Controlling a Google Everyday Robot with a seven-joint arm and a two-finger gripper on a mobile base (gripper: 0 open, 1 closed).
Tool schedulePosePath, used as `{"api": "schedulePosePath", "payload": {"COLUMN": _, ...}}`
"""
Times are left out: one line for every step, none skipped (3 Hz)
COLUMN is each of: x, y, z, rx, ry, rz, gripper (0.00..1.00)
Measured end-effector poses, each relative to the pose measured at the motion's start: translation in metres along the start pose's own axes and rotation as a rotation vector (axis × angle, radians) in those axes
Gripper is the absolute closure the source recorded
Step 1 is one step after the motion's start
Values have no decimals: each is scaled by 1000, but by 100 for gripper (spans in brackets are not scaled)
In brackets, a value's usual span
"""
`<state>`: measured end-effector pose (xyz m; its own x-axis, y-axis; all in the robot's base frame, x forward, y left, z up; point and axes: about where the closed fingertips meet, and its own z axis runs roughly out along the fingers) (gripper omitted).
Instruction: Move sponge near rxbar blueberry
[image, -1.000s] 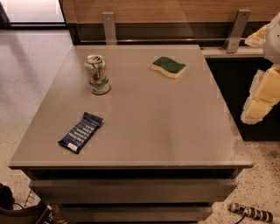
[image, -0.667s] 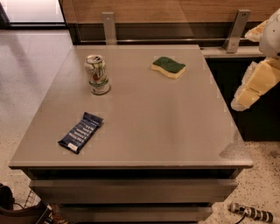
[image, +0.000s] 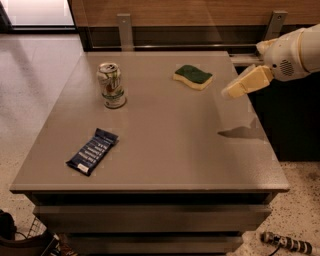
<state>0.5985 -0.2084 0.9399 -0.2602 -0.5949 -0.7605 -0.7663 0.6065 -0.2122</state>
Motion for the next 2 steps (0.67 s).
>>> {"api": "schedulePosePath", "payload": {"x": -27, "y": -36, "z": 35, "rx": 54, "ry": -216, "rz": 62, "gripper": 0}}
{"api": "schedulePosePath", "payload": {"x": -40, "y": -55, "z": 55, "rx": 74, "ry": -300, "rz": 92, "gripper": 0}}
